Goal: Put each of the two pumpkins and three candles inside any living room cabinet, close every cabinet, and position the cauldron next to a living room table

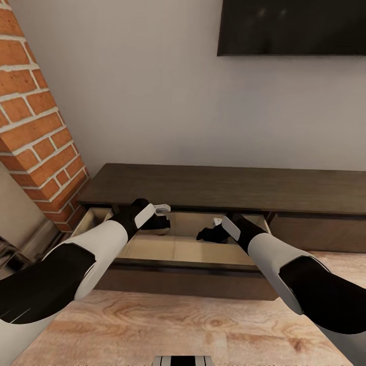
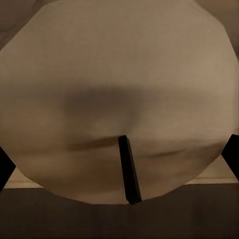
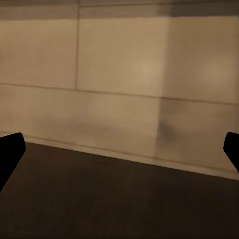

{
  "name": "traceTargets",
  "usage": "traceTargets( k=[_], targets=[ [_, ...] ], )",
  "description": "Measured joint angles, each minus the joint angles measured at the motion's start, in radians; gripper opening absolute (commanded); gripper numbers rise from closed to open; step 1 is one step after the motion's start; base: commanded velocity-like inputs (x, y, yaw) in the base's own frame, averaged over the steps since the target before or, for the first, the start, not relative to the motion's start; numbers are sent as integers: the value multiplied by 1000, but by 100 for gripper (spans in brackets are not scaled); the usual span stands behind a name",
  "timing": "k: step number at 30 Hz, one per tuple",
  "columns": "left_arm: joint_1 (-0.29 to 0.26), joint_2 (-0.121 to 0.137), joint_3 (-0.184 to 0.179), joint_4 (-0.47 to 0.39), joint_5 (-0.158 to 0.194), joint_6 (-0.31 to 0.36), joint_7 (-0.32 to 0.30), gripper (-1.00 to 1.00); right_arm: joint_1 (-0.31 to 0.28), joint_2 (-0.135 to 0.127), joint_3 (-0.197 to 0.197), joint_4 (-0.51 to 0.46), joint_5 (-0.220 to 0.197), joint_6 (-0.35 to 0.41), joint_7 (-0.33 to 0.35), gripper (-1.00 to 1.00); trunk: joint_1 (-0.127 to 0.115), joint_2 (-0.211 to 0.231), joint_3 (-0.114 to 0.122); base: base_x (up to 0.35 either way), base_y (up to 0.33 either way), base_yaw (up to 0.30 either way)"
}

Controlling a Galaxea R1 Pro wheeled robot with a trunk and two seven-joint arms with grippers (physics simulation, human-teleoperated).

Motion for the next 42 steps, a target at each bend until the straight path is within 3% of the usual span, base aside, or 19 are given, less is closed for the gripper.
traceTargets(
  k=[7, 11, 14, 16, 19, 42],
  targets=[
    [1, 1, 0, 0, -6, -5, 0, -100, 0, 1, 0, 0, 0, 0, 0, 100, 0, 0, -11, 0, 0, 0],
    [1, 0, -5, 37, -47, -78, -12, -100, 0, 1, 0, 0, 0, 0, 0, 100, 0, 0, -17, 0, 0, 0],
    [1, 0, -1, 73, -62, -110, -71, -100, 0, 2, 0, 0, 0, 0, 0, 100, 0, 0, -22, 0, 0, 0],
    [1, -1, -4, 80, -103, -115, -89, -100, 0, 2, 0, 0, 0, 0, 0, 100, 0, 0, -25, 0, 0, 0],
    [1, -1, -2, 83, -115, -115, -93, -100, 0, 2, 0, 0, 0, 0, 0, 100, 0, 0, -30, 0, 0, 0],
    [1, -7, -1, 83, -119, -111, -95, -100, 0, 10, 0, 34, 1, -62, 0, 100, 0, 0, -67, 0, 0, 0]
  ],
)
